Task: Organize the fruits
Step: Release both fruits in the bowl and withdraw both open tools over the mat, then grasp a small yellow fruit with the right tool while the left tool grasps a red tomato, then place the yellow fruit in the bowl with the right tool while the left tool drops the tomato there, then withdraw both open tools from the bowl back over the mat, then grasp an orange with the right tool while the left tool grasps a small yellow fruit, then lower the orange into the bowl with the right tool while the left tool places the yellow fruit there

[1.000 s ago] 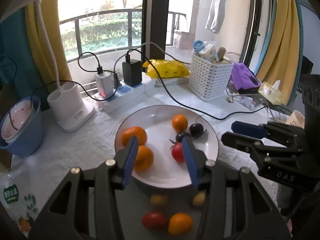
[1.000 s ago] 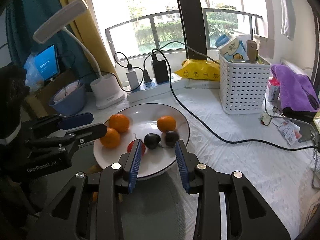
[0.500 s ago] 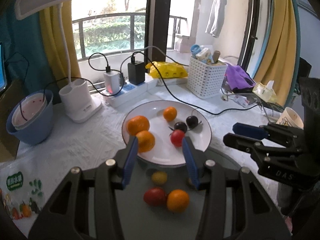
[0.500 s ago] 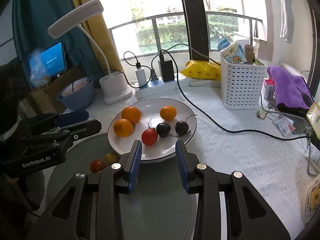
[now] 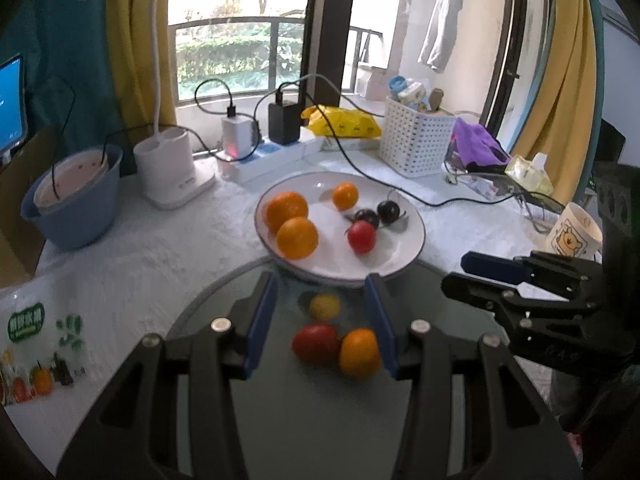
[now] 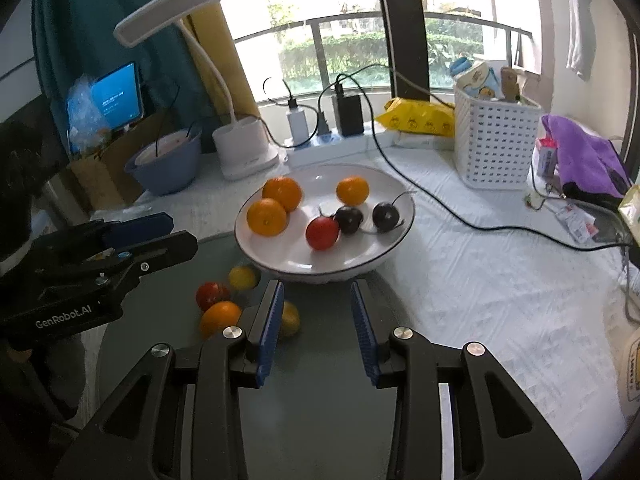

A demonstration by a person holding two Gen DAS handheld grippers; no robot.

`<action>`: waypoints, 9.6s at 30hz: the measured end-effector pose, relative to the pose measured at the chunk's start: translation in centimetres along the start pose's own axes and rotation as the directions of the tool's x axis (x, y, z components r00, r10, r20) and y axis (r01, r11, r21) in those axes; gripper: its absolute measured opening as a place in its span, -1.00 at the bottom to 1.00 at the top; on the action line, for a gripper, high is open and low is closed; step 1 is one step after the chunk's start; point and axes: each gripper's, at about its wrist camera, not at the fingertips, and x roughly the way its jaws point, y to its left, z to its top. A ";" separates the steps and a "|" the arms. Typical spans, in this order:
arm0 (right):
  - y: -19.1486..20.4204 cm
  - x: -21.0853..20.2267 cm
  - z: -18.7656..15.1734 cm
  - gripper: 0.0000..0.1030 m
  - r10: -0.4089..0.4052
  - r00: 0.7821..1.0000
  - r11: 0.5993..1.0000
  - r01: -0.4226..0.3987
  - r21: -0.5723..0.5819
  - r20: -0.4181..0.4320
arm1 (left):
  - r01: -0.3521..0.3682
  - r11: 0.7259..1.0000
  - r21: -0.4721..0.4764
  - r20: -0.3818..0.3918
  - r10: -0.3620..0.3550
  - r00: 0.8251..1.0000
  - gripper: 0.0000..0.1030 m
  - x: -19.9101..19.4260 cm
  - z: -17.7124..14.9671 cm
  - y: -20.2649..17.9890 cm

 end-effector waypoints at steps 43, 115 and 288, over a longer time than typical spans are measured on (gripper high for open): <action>1.4 3.9 -1.6 -0.48 0.090 0.991 0.996 -0.089 0.012 -0.102 | 0.086 0.995 -0.055 -0.118 -0.092 0.989 -0.28 4.3 -2.6 1.2; -3.8 3.8 2.9 -0.47 0.057 0.998 0.997 -0.057 0.046 -0.002 | 0.071 0.997 0.035 -0.052 -0.069 0.996 -0.41 6.1 4.4 -0.6; -3.3 0.6 1.3 -0.24 0.020 0.999 0.999 -0.021 0.045 0.036 | 0.075 0.993 0.091 -0.099 -0.066 0.993 -0.51 4.4 2.6 -2.6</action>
